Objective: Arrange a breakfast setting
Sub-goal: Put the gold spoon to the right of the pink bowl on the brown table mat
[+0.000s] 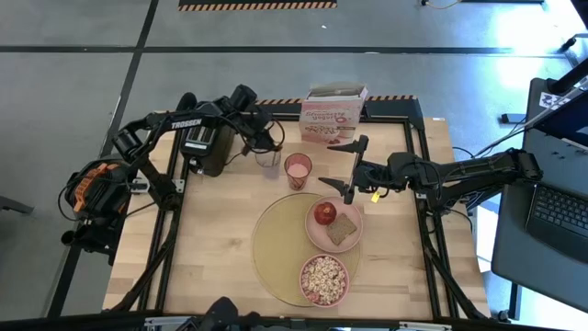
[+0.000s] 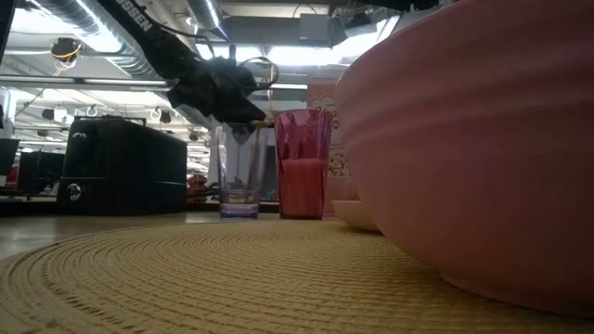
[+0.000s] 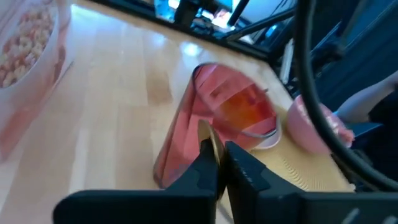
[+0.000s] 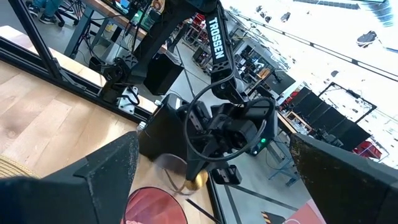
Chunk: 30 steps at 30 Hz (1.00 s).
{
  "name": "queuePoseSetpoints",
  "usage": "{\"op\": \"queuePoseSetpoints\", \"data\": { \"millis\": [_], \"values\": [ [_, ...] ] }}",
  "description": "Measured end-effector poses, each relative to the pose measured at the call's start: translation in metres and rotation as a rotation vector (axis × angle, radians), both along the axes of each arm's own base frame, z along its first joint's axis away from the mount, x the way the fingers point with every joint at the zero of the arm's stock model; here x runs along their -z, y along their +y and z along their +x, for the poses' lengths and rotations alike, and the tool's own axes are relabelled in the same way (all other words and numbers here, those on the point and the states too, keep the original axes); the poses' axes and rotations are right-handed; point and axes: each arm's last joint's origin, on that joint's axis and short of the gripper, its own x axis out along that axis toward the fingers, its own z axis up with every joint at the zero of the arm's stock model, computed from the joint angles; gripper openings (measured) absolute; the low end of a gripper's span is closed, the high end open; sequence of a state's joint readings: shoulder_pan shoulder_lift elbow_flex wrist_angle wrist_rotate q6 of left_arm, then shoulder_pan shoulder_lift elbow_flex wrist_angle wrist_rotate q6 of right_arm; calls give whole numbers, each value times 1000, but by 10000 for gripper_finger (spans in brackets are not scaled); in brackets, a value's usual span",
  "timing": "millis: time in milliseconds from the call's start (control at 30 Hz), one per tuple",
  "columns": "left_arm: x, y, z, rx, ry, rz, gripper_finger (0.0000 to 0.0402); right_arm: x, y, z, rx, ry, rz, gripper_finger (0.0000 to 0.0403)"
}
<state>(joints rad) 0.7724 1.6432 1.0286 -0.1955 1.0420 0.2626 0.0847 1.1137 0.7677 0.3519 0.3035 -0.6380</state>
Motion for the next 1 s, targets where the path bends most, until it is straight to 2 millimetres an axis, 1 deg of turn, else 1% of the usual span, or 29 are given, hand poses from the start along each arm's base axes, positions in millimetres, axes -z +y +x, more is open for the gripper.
{"op": "queuePoseSetpoints", "data": {
  "millis": [67,233,367,500,633,800,900,1000],
  "values": [
    [-1,1,0,10,-16,-28,7,0,0,0,0,2,0,386],
    [-3,0,0,35,-29,-106,18,1,0,0,0,12,-1,386],
    [-4,-1,-1,52,-26,-193,10,1,0,0,0,14,-1,386],
    [-13,-1,-5,39,-35,-196,6,2,0,0,0,21,-1,386],
    [-32,-4,-14,21,-81,-127,6,2,0,0,0,20,-1,386],
    [-66,-14,-30,-2,-151,-46,6,2,0,0,0,20,-1,386],
    [-91,-31,-38,-13,-193,19,6,2,0,0,1,20,-1,386],
    [-117,-65,-43,-42,-219,157,6,3,0,0,0,27,-2,386]
  ]
}}
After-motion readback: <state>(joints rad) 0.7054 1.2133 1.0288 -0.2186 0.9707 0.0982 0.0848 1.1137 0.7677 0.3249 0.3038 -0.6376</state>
